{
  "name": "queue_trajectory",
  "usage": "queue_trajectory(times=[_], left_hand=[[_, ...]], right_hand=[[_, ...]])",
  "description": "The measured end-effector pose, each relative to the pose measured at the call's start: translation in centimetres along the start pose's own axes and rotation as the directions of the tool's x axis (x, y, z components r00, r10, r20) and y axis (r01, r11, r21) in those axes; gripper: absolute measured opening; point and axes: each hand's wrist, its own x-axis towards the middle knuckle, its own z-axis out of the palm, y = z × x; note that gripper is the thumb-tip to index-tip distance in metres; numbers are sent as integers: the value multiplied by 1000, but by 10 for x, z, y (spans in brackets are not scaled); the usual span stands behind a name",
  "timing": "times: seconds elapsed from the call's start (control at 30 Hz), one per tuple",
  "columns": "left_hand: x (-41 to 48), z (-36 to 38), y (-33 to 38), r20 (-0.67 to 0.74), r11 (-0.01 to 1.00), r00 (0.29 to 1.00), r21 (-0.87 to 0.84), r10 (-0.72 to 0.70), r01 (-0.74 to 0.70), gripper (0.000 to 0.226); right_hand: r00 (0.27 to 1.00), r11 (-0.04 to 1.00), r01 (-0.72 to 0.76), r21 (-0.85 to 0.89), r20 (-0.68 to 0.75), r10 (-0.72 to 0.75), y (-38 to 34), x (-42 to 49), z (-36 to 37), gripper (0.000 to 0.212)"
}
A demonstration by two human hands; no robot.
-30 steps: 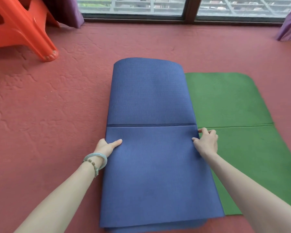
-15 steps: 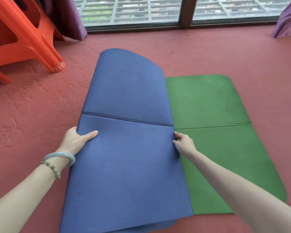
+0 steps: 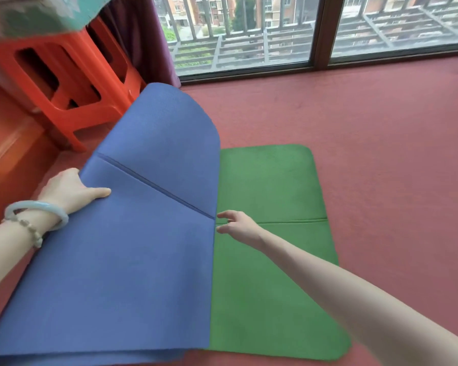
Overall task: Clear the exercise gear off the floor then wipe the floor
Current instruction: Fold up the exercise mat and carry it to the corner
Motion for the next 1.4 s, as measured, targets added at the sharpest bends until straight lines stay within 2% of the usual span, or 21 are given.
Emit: queue_trajectory(times=[0.13,0.2,0.27,0.37,0.43,0.5,0.6,0.67,0.73,0.77,0.83,0.9,0.93,1.0,1.1,1.2,1.27,1.33,1.4], left_hand=[[-4,-22,34,-68,992,997,128,21,-12,49],[-13,-24,58,-54,985,998,169,44,-34,53],[-26,-23,85,-9,976,997,203,82,-79,63],[-50,-7,121,110,952,980,241,165,-187,74],[-67,16,141,210,934,957,254,199,-250,74],[-83,41,157,249,916,938,260,241,-305,64],[-102,65,178,206,920,933,201,295,-335,57],[-115,78,190,177,919,924,151,339,-365,66],[-128,94,198,213,893,885,90,415,-441,71],[-135,103,202,266,872,845,33,464,-489,69],[-142,118,203,375,827,744,-139,553,-545,58],[-136,129,200,390,776,671,-323,631,-542,44],[-128,132,196,350,755,671,-369,653,-543,40],[-106,138,182,226,759,739,-360,635,-542,38],[-62,152,146,138,888,892,-243,430,-391,56],[-31,169,109,247,966,948,-212,201,-149,80],[-21,183,89,396,954,914,-299,87,38,85],[-13,201,71,541,897,841,-385,28,218,86],[-9,221,59,623,867,781,-404,26,294,84]], right_hand=[[998,998,49,43,-35,-48,-8,-8,-13,43],[996,995,56,79,-69,-51,-10,-11,-23,36],[993,977,68,200,-108,-47,-14,-13,-32,31],[985,896,127,427,-162,-62,-29,-19,-44,27],[982,826,168,538,-166,-92,-41,-24,-48,18],[988,765,150,627,-128,-89,-52,-29,-52,9],[992,775,75,628,-126,5,-53,-32,-64,17],[987,790,33,612,-144,70,-42,-32,-72,34],[975,807,13,590,-186,120,-27,-32,-77,52],[966,808,23,589,-221,134,-16,-34,-80,52],[948,785,46,618,-275,161,5,-37,-84,35],[934,763,31,646,-290,208,25,-42,-95,25],[933,750,21,661,-283,224,34,-44,-103,27],[929,726,8,688,-273,249,54,-48,-117,32],[919,686,-16,727,-259,297,85,-53,-129,30],[903,643,-72,762,-224,367,114,-52,-130,32],[891,608,-112,786,-191,411,129,-49,-128,32],[880,585,-149,797,-163,446,140,-44,-126,35],[869,578,-176,797,-150,472,148,-39,-125,37]])
